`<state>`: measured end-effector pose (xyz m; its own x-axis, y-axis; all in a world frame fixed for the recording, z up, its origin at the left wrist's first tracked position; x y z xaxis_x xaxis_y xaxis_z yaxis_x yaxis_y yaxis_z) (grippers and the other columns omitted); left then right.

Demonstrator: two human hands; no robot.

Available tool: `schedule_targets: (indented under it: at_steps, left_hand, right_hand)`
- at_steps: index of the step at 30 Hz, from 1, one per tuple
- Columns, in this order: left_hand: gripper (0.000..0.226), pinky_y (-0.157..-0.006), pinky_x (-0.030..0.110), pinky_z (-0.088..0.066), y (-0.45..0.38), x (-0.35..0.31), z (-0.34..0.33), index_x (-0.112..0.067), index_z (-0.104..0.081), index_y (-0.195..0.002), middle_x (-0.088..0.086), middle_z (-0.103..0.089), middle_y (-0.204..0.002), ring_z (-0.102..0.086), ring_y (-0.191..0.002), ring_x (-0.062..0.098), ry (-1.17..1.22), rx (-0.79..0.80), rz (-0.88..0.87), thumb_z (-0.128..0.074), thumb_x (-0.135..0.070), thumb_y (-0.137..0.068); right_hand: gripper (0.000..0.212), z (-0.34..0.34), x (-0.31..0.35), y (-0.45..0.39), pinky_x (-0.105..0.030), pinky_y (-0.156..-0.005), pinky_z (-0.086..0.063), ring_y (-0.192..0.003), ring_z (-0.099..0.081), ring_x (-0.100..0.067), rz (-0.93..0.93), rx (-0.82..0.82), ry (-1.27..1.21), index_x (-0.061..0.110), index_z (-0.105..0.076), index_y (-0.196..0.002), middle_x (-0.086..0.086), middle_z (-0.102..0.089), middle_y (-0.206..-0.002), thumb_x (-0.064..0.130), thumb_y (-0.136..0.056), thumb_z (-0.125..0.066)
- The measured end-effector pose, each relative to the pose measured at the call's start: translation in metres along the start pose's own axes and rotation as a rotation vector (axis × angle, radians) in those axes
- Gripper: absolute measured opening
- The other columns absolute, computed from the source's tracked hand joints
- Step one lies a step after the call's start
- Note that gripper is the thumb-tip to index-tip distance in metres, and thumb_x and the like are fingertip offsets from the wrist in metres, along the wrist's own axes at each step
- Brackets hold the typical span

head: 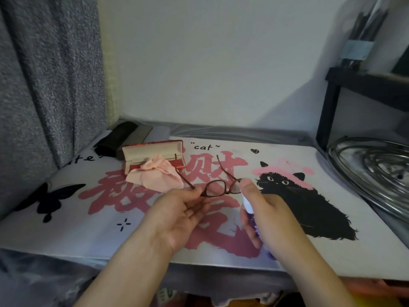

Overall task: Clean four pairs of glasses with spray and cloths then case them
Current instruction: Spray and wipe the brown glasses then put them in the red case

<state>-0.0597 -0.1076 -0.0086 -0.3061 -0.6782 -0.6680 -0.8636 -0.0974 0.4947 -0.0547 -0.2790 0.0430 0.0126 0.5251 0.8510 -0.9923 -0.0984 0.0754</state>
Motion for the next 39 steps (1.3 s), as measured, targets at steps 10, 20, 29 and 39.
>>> schedule_targets:
  at_steps: [10, 20, 29, 39]
  left_hand:
    - [0.021, -0.08, 0.033, -0.058, 0.003, 0.0, 0.004, 0.006, -0.069, -0.111, 0.015, -0.071, -0.083, -0.069, -0.081, 0.023, 0.002, -0.004, 0.017, -0.065, 0.003, -0.09]
    - [0.015, -0.081, 0.034, -0.058, 0.006, -0.001, 0.008, 0.005, -0.069, -0.105, 0.015, -0.069, -0.082, -0.069, -0.08, 0.024, -0.001, -0.006, 0.012, -0.066, 0.002, -0.091]
    - [0.016, -0.081, 0.035, -0.058, 0.005, -0.002, 0.009, 0.005, -0.07, -0.105, 0.015, -0.071, -0.084, -0.07, -0.079, 0.023, -0.031, 0.03, -0.021, -0.065, 0.002, -0.09]
    - [0.026, -0.088, 0.042, -0.053, 0.014, -0.083, 0.038, -0.028, -0.078, -0.091, 0.009, -0.077, -0.094, -0.074, -0.089, 0.028, -0.856, 0.131, -0.535, -0.069, -0.003, -0.089]
  right_hand:
    - [0.073, 0.003, -0.004, -0.003, -0.04, -0.061, -0.046, -0.04, -0.044, -0.015, -0.01, -0.034, 0.033, -0.001, -0.052, -0.059, -0.003, -0.05, -0.045, 0.058, -0.097, -0.034]
    - [0.08, 0.052, -0.032, -0.005, -0.033, -0.058, -0.04, -0.034, -0.041, -0.012, -0.119, -0.178, 0.021, -0.001, -0.052, -0.057, -0.005, -0.048, -0.043, 0.066, -0.096, -0.032]
    - [0.078, 0.056, -0.036, -0.009, -0.028, -0.053, -0.038, -0.041, -0.045, -0.015, -0.106, -0.2, -0.078, -0.003, -0.055, -0.069, -0.007, -0.052, -0.05, 0.067, -0.097, -0.033]
    - [0.026, 0.077, -0.008, -0.104, -0.042, -0.094, -0.055, -0.097, -0.065, -0.022, 0.108, -0.12, -0.354, 0.015, -0.062, -0.119, -0.009, -0.066, -0.109, 0.005, -0.096, -0.064]
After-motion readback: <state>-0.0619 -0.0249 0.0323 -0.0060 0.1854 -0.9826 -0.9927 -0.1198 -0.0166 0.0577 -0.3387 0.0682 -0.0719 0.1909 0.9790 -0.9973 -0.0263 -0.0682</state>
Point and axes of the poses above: each hand's wrist, its own y-axis away from the middle knuckle, its own z-axis out of the back of the hand, x = y × z, the point moved 8 cm from there along -y, towards the middle knuckle
